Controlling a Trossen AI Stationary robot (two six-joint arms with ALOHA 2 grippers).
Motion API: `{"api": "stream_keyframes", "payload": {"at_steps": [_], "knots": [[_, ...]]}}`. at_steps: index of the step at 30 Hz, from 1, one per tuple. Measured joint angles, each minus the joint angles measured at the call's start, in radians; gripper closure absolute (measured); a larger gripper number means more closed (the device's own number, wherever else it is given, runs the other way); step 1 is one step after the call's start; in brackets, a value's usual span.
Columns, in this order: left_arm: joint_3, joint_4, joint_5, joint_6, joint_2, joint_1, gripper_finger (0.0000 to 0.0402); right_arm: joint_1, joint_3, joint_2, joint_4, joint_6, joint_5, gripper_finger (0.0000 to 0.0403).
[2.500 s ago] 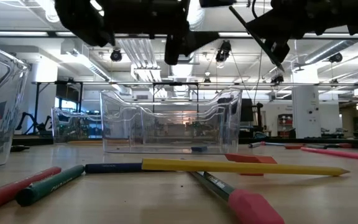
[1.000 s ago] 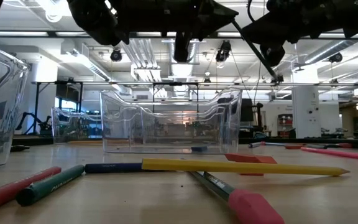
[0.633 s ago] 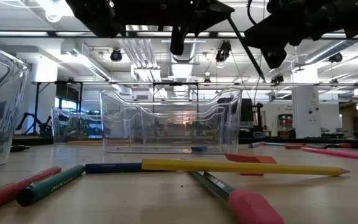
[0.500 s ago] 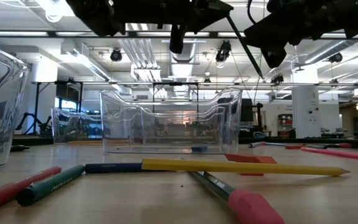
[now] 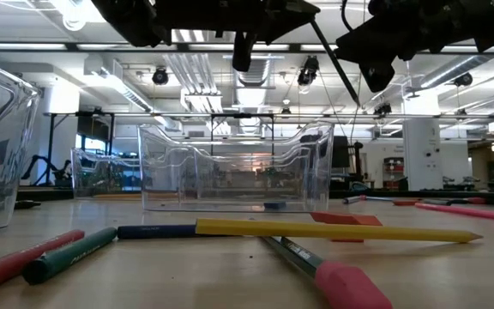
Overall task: Sort crayons/erasers/pens/pencils in bins
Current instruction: Put the top green pencil into the top left transparent bin
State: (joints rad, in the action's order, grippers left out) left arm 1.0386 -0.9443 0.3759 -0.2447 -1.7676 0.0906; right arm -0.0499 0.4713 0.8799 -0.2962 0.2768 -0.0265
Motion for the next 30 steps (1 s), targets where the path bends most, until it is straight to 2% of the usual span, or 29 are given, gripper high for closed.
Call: {"api": "stream_keyframes", "payload": {"at_steps": [17,20,23,30], "knots": [[0.0,0.012,-0.004,-0.004,0.0,0.0,0.0393,0.0,0.0,0.0,0.007,0.01,0.003,0.0327],[0.0,0.012,-0.004,-0.004,0.0,0.0,0.0389,0.0,0.0,0.0,0.006,0.001,0.003,0.0343],[0.0,0.013,-0.004,-0.004,0.0,0.0,0.0389,0.0,0.0,-0.001,0.005,-0.004,0.003,0.0383],[0.0,0.021,-0.004,-0.003,0.0,0.0,0.0387,0.0,0.0,-0.001,0.002,-0.007,0.001,0.0394]]}}
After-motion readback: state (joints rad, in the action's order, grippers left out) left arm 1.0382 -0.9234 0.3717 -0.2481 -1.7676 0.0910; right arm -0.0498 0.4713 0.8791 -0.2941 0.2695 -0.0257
